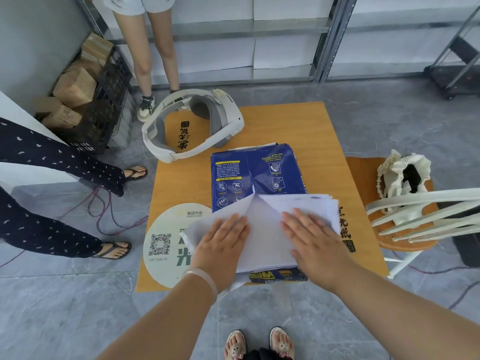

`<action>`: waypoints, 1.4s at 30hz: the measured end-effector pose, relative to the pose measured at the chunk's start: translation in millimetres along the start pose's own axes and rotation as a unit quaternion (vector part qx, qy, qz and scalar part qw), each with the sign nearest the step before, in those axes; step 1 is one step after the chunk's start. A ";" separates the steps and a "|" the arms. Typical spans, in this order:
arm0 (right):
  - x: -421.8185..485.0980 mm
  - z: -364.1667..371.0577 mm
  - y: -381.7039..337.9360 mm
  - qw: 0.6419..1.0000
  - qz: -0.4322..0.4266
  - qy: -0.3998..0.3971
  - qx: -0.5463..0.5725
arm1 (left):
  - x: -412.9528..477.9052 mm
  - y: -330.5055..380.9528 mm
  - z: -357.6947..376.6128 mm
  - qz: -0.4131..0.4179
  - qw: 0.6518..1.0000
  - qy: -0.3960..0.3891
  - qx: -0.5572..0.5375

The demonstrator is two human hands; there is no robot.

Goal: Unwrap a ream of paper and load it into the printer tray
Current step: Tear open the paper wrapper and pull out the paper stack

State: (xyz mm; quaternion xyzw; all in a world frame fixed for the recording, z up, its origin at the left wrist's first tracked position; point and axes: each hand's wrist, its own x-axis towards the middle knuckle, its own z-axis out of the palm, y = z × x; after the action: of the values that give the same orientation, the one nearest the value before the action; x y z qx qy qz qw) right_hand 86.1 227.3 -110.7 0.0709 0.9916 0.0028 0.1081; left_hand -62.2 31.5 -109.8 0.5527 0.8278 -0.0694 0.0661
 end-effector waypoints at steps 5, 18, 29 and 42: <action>-3.2 13.3 17.4 0.990 0.103 -0.028 0.095 | -11.0 -9.9 14.3 -0.075 0.993 0.000 -0.095; -28.4 18.8 7.4 0.995 0.027 0.011 0.093 | -30.7 0.9 22.8 -0.110 0.974 0.051 -0.189; -42.2 41.0 15.4 0.976 0.043 0.108 0.182 | -38.7 20.8 39.9 -0.249 0.920 0.046 -0.300; -41.7 44.2 12.7 0.970 0.054 0.125 0.200 | -42.6 23.1 41.7 -0.255 0.916 0.083 -0.298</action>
State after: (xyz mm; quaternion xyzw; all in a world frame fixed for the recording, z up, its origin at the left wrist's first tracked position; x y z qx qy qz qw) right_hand 137.7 233.5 -144.7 0.1434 0.9723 -0.1813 -0.0332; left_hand -23.3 -6.2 -143.7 0.2819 0.9254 0.2117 0.1389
